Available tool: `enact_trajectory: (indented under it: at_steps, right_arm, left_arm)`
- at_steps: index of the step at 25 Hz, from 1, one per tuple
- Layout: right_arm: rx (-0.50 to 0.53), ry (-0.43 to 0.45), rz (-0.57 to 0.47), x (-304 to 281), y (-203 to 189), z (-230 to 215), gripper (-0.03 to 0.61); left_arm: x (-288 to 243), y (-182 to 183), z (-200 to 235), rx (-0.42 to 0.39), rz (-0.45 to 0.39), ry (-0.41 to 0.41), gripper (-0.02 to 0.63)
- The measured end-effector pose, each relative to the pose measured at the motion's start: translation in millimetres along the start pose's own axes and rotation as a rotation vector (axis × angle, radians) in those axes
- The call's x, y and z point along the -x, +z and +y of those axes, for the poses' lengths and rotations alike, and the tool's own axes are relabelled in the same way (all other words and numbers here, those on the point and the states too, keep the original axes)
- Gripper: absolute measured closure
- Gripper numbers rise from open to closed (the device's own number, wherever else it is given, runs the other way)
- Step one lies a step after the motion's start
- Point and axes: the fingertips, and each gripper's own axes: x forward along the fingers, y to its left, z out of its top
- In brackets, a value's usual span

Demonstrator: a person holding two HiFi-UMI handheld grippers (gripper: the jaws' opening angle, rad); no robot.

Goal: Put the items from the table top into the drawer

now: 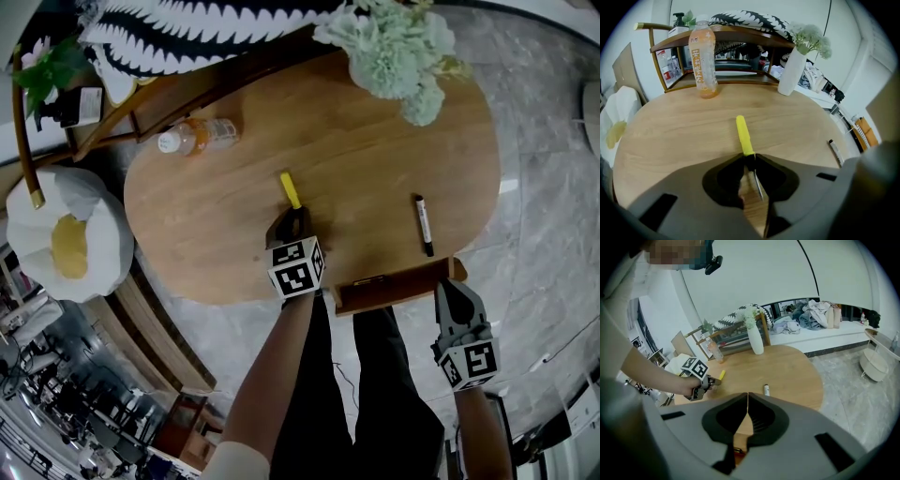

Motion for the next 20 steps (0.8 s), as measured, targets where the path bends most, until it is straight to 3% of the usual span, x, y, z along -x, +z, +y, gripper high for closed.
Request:
enact_trajectory:
  at_steps: [20]
  right_arm:
    - [-0.056,-0.047,-0.03,11.7,-9.5,6.8,0.557]
  left_arm:
    - [33.7,0.2,-41.6,-0.235,-0.035,-0.165,0.541]
